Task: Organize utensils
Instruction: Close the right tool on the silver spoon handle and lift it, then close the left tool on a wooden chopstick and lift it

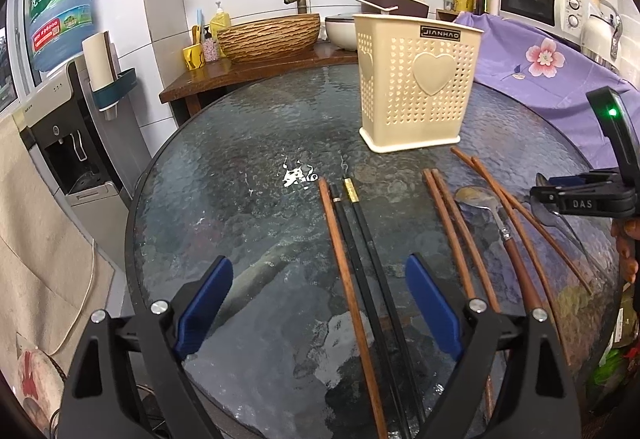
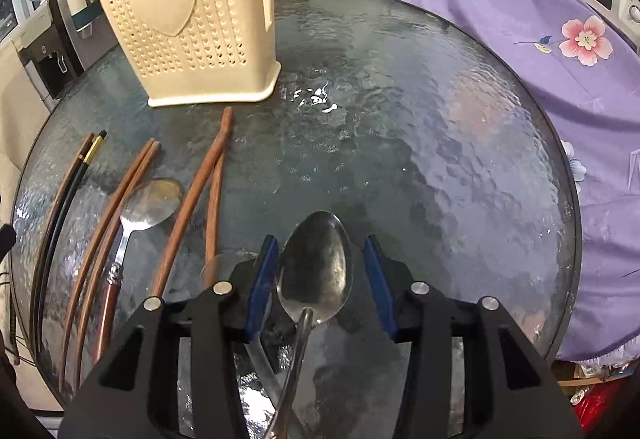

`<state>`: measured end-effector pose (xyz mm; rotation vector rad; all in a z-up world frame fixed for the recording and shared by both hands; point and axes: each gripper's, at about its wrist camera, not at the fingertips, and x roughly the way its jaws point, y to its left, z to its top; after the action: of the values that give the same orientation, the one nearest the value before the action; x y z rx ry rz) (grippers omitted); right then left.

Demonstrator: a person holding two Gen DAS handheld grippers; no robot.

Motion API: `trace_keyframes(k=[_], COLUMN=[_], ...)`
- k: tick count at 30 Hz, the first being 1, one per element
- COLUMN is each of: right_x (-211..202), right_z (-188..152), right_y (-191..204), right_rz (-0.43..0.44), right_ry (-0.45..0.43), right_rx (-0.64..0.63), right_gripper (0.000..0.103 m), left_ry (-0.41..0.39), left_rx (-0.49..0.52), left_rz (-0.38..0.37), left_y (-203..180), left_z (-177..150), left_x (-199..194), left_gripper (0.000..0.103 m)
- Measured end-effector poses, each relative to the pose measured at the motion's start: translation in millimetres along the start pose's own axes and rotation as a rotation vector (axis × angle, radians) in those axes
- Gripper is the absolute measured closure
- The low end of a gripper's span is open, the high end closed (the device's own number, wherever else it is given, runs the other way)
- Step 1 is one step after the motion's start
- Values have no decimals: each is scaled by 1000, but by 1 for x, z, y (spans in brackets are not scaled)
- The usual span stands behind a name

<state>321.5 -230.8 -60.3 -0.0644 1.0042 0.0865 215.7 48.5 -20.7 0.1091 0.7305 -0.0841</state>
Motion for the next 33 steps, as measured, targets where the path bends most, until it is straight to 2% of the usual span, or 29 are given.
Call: trace_keyframes(k=[2, 6, 11, 13, 15, 17, 20, 23, 26, 31, 33], right_x=[1, 1, -1, -1, -2, -3, -3, -3, -3, -3, -3], right_z=[0, 0, -3, -4, -4, -5, -5, -5, -6, -5, -5], right_y=[0, 1, 2, 2, 2, 1, 1, 1, 1, 1, 0], right_rz=[1, 15, 21, 23, 27, 29, 29, 30, 31, 32, 32], right_ry=[8, 16, 0, -5, -8, -10, -9, -11, -15, -17, -15], right_rx=[2, -6, -8, -13, -13, -14, -14, -15, -16, -18, -17], right_gripper=[58, 65, 65, 65, 65, 65, 65, 65, 65, 65, 65], left_ry=[5, 47, 109, 150, 186, 192, 219, 215, 218, 211, 207], left_rx=[-5, 6, 13, -24, -39, 17, 28, 22, 43, -45, -38], left_rz=[-2, -5, 12, -32, -91, -61, -33, -32, 27, 82, 67], left_y=[2, 5, 13, 19, 17, 7, 7, 13, 21, 51, 49], left_z=[2, 10, 28, 33, 36, 34, 30, 27, 25, 32, 36], left_x=[2, 14, 42, 52, 60, 64, 71, 69, 69, 66, 66], left_gripper=[16, 17, 32, 40, 42, 44, 51, 50, 49, 51, 51])
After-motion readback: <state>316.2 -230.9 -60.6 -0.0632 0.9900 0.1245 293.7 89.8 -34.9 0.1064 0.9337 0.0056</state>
